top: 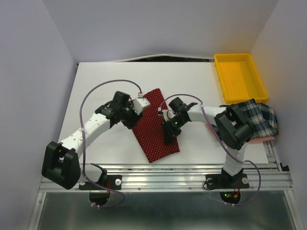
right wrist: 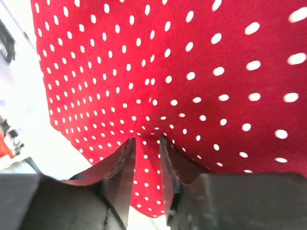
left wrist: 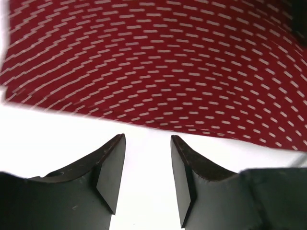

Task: Fold and stack the skirts
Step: Fold the skirt

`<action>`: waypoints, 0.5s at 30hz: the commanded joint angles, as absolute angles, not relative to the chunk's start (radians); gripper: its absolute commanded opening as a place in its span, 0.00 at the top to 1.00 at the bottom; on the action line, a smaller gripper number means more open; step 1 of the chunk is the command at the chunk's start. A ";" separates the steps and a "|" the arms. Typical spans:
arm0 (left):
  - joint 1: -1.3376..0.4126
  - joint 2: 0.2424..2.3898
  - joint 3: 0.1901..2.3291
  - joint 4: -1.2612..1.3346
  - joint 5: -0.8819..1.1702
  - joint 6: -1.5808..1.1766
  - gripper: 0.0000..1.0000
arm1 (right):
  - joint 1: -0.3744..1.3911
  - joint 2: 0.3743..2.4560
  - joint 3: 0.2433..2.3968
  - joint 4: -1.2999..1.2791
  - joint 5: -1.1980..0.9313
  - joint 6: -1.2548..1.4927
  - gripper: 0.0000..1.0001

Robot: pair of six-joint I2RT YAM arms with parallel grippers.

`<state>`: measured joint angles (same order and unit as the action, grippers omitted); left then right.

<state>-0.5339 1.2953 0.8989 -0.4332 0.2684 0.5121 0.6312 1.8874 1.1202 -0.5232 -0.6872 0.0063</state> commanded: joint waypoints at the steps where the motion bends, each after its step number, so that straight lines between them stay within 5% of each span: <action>1: -0.350 1.357 1.009 -0.428 0.374 0.313 0.48 | 0.643 1.827 1.216 -0.474 -0.706 0.081 0.65; 15: -0.238 1.779 1.236 -0.429 0.477 0.206 0.65 | 0.586 1.971 1.497 -0.509 -0.632 -0.093 0.66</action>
